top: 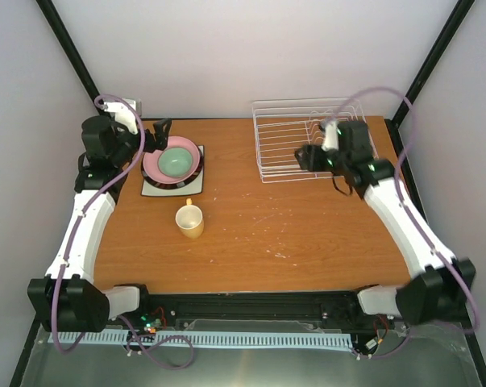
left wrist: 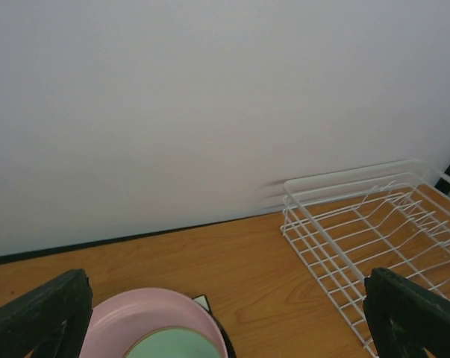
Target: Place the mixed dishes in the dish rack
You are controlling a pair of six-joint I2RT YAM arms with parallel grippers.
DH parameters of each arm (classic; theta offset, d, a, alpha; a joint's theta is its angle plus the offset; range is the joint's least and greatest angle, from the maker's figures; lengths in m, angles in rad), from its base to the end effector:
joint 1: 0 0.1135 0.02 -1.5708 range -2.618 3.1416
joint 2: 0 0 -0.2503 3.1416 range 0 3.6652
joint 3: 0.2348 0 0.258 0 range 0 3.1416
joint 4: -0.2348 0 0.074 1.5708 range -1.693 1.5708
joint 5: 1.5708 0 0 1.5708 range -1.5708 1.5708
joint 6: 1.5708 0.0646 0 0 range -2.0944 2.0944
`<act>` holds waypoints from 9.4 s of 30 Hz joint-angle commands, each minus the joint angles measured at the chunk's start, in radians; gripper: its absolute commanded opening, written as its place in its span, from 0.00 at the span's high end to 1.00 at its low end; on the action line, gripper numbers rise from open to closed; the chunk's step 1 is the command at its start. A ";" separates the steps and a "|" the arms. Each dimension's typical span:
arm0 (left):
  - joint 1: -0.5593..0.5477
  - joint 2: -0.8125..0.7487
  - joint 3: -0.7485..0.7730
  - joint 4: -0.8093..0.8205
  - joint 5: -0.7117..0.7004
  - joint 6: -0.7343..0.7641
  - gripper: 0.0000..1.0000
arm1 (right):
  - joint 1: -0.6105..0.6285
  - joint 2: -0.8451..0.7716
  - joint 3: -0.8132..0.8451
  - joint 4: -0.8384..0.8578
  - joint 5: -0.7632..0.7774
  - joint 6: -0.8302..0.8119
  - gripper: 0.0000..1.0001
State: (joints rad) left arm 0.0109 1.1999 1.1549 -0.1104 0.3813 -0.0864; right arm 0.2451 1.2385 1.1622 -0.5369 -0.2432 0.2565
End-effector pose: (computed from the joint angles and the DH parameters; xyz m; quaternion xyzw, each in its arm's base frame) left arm 0.3152 -0.0206 0.3747 0.0868 0.7512 -0.1680 0.6324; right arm 0.2920 0.0891 0.3122 -0.0509 0.8813 0.2178 0.4163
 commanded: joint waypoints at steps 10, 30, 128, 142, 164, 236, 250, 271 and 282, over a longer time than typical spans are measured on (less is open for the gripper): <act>0.001 0.049 0.049 -0.195 -0.207 0.096 0.01 | 0.195 0.841 1.142 -0.716 0.255 -0.087 0.36; -0.001 0.057 -0.007 -0.179 -0.182 0.079 0.01 | 0.260 1.152 1.320 -0.626 0.153 -0.122 0.37; -0.081 0.045 -0.043 -0.247 -0.082 0.123 0.10 | 0.224 -0.221 0.007 -0.748 0.407 1.354 0.48; -0.081 0.004 -0.080 -0.228 -0.073 0.123 0.10 | 0.196 -0.130 -0.136 -0.616 0.428 1.435 0.47; -0.081 0.026 -0.085 -0.230 -0.121 0.138 0.10 | 0.050 0.046 -0.217 -0.443 0.351 1.309 0.65; -0.081 0.026 -0.119 -0.197 -0.222 0.133 0.10 | 0.036 0.713 0.266 -0.392 1.188 -0.240 0.97; -0.081 0.043 -0.109 -0.203 -0.250 0.131 0.10 | 0.050 0.721 0.291 -0.333 1.126 -0.245 0.87; -0.129 -0.007 -0.094 -0.240 -0.283 0.077 0.12 | 0.306 0.269 0.323 -0.104 0.444 -0.145 0.72; -0.129 -0.230 -0.142 -0.195 -0.377 -0.054 0.10 | 0.469 0.951 0.818 -0.343 0.245 -0.214 0.97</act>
State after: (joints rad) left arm -0.1143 1.0489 1.0115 -0.3363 0.0532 -0.0883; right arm 0.6945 2.0525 1.8797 -0.7620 0.0811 0.0769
